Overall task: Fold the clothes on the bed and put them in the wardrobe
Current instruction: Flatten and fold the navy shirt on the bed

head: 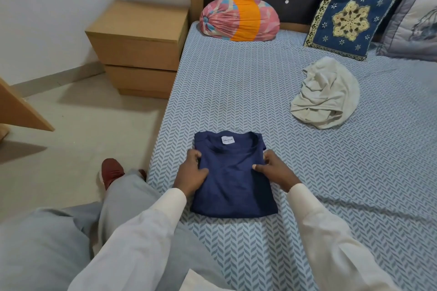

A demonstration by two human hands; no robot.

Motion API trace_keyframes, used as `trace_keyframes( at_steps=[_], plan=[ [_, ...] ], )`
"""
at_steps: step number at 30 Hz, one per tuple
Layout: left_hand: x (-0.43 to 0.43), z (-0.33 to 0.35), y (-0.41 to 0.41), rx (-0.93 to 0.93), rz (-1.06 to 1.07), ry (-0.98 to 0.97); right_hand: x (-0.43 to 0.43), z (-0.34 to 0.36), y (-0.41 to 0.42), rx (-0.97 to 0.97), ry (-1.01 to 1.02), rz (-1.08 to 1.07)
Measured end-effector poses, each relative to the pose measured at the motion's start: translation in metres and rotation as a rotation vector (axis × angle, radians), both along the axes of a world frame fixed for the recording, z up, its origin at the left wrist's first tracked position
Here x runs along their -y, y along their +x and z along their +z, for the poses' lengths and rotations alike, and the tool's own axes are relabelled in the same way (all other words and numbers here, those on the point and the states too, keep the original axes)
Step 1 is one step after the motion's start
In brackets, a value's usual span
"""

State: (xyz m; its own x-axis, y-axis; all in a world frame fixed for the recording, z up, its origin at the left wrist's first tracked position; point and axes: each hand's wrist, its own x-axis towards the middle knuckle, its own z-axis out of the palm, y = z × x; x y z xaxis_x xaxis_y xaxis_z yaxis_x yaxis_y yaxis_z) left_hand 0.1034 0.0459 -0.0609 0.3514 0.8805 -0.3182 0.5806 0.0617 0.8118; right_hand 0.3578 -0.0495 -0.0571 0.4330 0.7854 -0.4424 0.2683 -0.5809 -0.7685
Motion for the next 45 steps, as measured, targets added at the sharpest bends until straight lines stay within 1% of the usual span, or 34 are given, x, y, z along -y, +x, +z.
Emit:
trace_keyframes(
  at_steps=[2,5,7,13,17,21,25,30,33,36,40,45],
  plan=[
    [-0.002,-0.002,0.0,0.065,-0.072,0.013,0.007,0.0,0.0,0.016,0.065,0.015],
    [-0.007,-0.005,0.003,-0.002,-0.088,0.036,0.008,0.001,0.0,-0.051,0.139,0.067],
    [-0.007,-0.003,0.006,-0.025,-0.096,0.009,0.006,0.002,0.0,-0.042,0.135,0.102],
    [-0.01,0.005,0.012,0.057,-0.151,-0.081,0.004,0.006,0.001,-0.065,0.104,0.099],
    [-0.013,0.012,0.004,0.1,-0.236,-0.074,0.002,0.021,-0.005,0.005,0.099,0.14],
    [-0.026,0.019,-0.006,0.118,-0.358,-0.022,-0.006,0.045,-0.02,0.089,0.095,0.154],
    [-0.05,0.032,-0.023,0.177,-0.422,-0.001,-0.024,0.074,-0.05,0.124,0.112,0.122],
    [-0.104,0.055,-0.073,0.241,-0.459,0.022,-0.075,0.105,-0.105,0.219,0.144,0.113],
    [-0.135,0.086,-0.118,0.249,-0.423,0.017,-0.109,0.136,-0.144,0.224,0.143,0.103],
    [-0.157,0.135,-0.17,0.22,-0.353,0.003,-0.143,0.184,-0.194,0.232,0.138,0.162],
    [-0.17,0.215,-0.23,0.17,-0.259,0.005,-0.185,0.251,-0.255,0.242,0.14,0.287],
    [-0.188,0.339,-0.302,0.125,-0.128,-0.015,-0.24,0.361,-0.326,0.231,0.148,0.44]
  ],
)
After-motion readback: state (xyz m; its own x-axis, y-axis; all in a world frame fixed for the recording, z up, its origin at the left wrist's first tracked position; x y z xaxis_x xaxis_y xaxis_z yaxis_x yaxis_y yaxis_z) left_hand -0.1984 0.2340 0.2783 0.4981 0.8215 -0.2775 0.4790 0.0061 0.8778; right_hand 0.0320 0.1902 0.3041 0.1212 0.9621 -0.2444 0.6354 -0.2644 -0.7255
